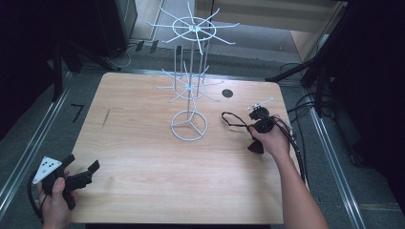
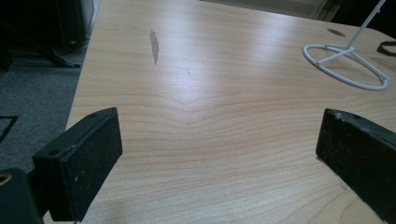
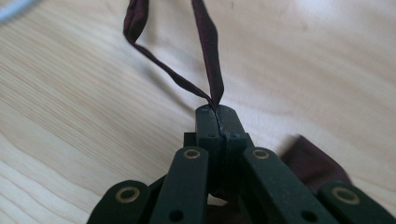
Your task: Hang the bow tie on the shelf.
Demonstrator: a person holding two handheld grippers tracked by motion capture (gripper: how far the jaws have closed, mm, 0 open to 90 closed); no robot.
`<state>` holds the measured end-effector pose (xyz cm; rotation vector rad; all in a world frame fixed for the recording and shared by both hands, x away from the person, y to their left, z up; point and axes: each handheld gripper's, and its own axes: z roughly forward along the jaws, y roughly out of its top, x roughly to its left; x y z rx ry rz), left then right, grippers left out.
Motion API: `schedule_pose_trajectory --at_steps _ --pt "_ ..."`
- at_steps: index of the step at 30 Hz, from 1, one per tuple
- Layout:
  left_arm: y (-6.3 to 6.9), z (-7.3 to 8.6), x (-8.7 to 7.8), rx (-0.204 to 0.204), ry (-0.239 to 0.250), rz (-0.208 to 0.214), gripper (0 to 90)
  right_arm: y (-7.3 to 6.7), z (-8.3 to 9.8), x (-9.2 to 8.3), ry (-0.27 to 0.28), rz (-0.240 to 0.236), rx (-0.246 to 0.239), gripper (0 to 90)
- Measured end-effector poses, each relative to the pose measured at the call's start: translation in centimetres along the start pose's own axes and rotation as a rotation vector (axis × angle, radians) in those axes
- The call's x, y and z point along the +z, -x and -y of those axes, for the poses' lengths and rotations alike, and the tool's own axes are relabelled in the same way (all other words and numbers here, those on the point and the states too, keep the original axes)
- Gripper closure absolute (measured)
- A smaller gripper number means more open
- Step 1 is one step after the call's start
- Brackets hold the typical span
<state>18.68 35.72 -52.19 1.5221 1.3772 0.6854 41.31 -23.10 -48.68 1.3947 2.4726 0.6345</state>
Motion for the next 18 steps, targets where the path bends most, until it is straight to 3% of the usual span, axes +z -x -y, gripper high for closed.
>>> schedule_pose_trajectory --at_steps 2,9,13,14,16,18 --pt "0.0 0.0 0.0 0.0 0.0 0.0 1.0 -0.4 -0.2 -0.9 0.067 0.007 -0.007 90.0" --pt "0.0 0.0 0.0 -0.002 0.001 0.0 1.0 -1.1 -0.2 -2.6 0.176 0.021 -0.009 90.0" --pt "0.0 0.0 0.0 -0.002 0.002 0.0 1.0 -1.2 0.0 -4.0 0.276 -0.007 0.028 90.0" --pt "0.0 0.0 0.0 -0.003 0.002 -0.001 1.0 -1.2 0.0 -4.0 0.276 -0.007 0.028 90.0" --pt "0.0 0.0 0.0 -0.003 0.001 -0.001 1.0 -1.2 0.5 -4.7 0.344 -0.024 0.063 90.0" --pt "0.0 0.0 0.0 -0.002 0.001 -0.002 1.0 -1.2 0.6 -4.9 0.357 -0.024 0.07 90.0"
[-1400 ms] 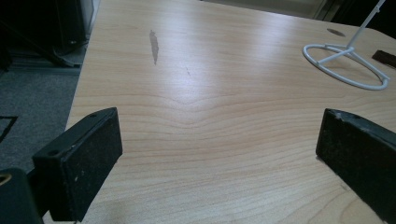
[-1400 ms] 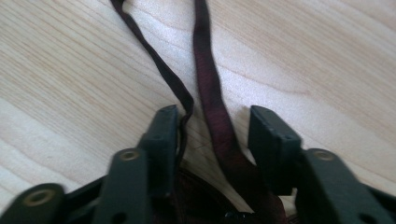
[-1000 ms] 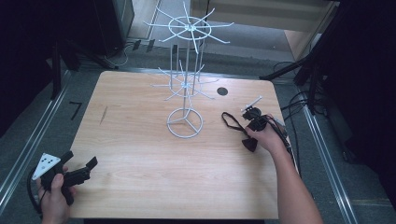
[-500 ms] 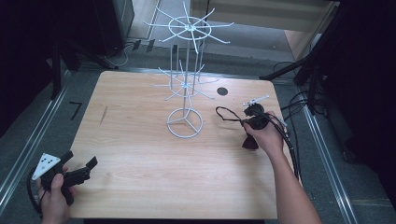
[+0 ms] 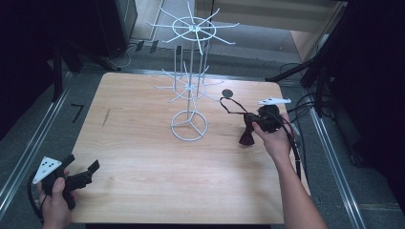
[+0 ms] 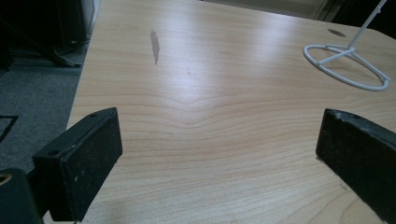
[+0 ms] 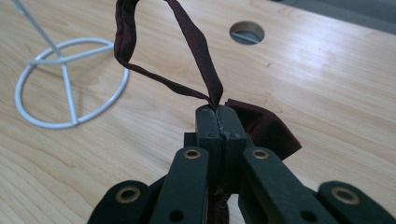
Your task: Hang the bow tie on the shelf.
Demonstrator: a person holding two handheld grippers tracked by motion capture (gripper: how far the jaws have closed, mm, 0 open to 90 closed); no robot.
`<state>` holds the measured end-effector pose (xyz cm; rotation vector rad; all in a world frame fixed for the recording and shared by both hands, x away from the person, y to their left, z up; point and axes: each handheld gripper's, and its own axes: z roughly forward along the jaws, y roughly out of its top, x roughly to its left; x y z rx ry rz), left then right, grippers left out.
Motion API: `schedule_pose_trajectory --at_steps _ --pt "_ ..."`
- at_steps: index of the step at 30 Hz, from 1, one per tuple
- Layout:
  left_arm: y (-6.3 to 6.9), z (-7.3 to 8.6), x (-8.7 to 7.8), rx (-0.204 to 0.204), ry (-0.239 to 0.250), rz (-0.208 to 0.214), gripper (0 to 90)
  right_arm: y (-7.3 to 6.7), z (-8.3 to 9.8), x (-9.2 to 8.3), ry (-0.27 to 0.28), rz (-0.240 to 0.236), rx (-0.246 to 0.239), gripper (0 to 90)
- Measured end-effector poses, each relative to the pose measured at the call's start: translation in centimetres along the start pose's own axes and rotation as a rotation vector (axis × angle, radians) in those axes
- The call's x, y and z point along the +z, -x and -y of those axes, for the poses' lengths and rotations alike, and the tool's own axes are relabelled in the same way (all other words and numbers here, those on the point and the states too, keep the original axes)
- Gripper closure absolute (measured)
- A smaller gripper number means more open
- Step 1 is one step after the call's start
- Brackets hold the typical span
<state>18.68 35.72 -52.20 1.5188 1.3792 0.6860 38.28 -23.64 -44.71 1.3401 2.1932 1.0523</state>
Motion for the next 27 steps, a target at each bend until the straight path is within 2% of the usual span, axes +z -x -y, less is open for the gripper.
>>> schedule_pose_trajectory --at_steps 5,8,13,17,22,27 --pt "0.0 0.0 0.0 0.001 -0.001 -0.002 1.0 0.2 0.4 -0.9 0.051 -0.004 0.018 90.0" --pt "0.0 0.0 0.0 0.001 -0.002 -0.004 1.0 0.0 0.5 -1.6 0.075 -0.004 0.013 90.0" --pt "0.0 0.0 0.0 0.002 0.0 -0.005 1.0 -0.4 0.6 -2.7 0.116 -0.017 0.019 90.0" --pt "0.0 0.0 0.0 0.003 0.0 -0.004 1.0 -1.1 0.8 -3.9 0.168 -0.026 0.021 90.0" --pt "0.0 0.0 0.0 0.005 -0.001 -0.003 1.0 -1.7 0.7 -4.7 0.193 -0.03 0.014 90.0" --pt "0.0 0.0 0.0 0.005 -0.001 -0.003 1.0 -2.0 0.8 -5.6 0.238 -0.053 0.021 90.0"
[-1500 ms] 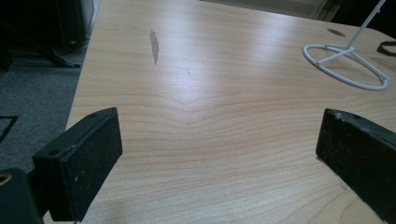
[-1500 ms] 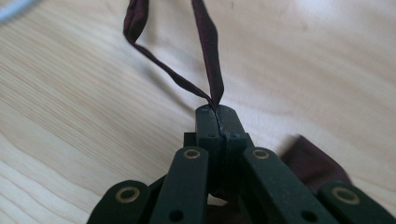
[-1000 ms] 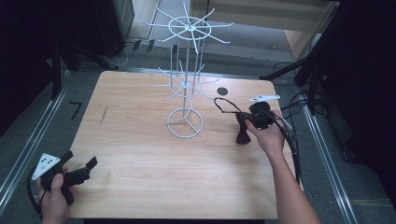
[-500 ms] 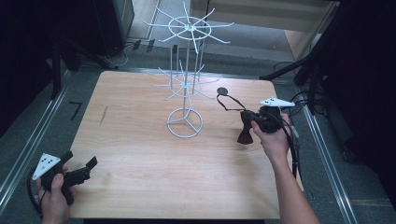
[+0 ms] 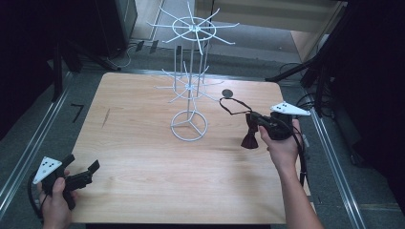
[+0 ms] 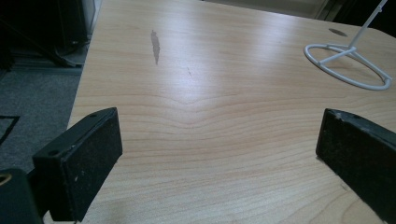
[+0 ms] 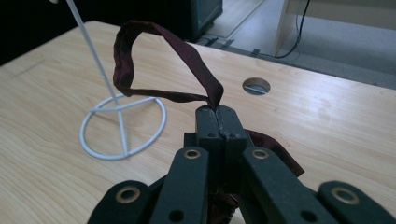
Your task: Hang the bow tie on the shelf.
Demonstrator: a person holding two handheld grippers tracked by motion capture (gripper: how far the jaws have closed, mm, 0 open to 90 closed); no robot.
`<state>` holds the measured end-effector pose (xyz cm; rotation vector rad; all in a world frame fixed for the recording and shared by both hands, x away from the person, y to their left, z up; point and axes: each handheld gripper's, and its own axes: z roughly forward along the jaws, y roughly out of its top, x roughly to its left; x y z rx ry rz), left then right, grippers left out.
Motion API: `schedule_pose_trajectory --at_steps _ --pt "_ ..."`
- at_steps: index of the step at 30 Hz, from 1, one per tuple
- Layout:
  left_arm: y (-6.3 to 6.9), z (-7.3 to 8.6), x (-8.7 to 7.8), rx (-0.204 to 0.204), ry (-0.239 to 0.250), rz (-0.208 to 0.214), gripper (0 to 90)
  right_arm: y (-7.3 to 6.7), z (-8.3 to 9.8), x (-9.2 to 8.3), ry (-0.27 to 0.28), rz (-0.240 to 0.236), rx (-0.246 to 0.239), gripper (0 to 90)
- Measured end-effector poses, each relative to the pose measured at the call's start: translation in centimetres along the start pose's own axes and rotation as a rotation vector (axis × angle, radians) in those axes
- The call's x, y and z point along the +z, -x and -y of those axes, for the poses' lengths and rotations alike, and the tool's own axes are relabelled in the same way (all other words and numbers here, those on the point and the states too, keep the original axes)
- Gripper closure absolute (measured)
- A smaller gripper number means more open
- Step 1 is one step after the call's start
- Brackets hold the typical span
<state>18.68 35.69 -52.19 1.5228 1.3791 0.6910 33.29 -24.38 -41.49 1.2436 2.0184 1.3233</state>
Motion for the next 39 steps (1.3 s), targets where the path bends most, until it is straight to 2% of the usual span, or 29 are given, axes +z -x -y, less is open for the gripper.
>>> schedule_pose_trajectory --at_steps 6,11,20,39 --pt "0.0 0.0 0.0 -0.001 0.001 0.001 1.0 -0.4 0.0 -1.1 0.044 -0.012 0.01 90.0" --pt "0.2 0.0 0.0 0.013 -0.003 -0.003 1.0 -0.6 0.0 -1.5 0.05 -0.01 -0.002 90.0" --pt "0.2 0.0 0.1 0.009 -0.002 -0.002 1.0 -0.8 -0.3 -2.5 0.073 -0.015 -0.002 90.0" --pt "0.2 0.0 0.1 0.013 -0.006 -0.002 1.0 -2.1 -1.7 -4.5 0.106 -0.034 -0.044 90.0"
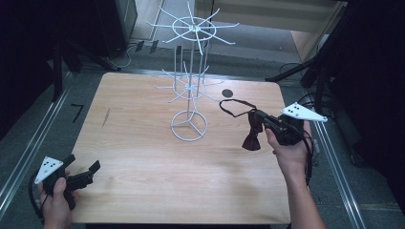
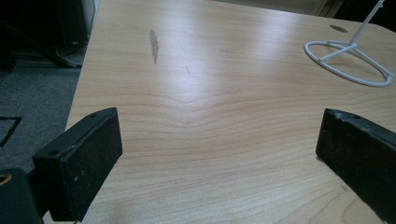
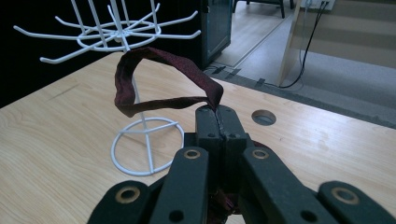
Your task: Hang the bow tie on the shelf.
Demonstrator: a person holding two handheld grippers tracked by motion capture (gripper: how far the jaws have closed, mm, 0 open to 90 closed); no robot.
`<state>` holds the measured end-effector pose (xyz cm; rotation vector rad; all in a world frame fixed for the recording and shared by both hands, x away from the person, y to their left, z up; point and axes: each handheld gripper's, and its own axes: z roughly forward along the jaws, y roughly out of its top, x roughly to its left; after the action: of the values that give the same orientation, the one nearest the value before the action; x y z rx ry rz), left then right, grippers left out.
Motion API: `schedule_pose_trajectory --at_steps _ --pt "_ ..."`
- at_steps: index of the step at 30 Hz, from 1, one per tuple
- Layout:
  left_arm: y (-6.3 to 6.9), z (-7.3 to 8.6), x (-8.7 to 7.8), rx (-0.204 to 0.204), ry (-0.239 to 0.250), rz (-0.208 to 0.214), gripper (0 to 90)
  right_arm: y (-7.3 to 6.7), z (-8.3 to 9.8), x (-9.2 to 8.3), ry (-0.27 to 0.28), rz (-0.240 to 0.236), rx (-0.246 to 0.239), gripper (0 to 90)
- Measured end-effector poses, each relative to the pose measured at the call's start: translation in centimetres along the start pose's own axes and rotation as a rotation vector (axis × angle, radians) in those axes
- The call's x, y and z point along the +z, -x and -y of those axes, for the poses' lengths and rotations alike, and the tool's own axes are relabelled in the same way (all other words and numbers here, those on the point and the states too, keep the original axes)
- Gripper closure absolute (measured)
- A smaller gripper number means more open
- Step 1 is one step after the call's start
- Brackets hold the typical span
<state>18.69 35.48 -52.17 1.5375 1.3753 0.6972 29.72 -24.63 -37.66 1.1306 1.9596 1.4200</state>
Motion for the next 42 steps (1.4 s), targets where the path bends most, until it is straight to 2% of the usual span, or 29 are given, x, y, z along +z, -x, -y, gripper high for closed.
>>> schedule_pose_trajectory --at_steps 12,28,42 --pt "0.0 0.0 0.0 -0.002 0.001 -0.001 1.0 -0.6 -0.8 0.5 0.006 -0.016 -0.01 90.0" --pt "0.0 0.0 0.0 -0.003 0.001 0.001 1.0 -0.8 -0.1 3.0 -0.028 -0.028 0.01 90.0" --pt "0.0 0.0 0.0 -0.006 0.004 0.001 1.0 -2.1 0.2 5.7 -0.057 -0.044 0.011 90.0"
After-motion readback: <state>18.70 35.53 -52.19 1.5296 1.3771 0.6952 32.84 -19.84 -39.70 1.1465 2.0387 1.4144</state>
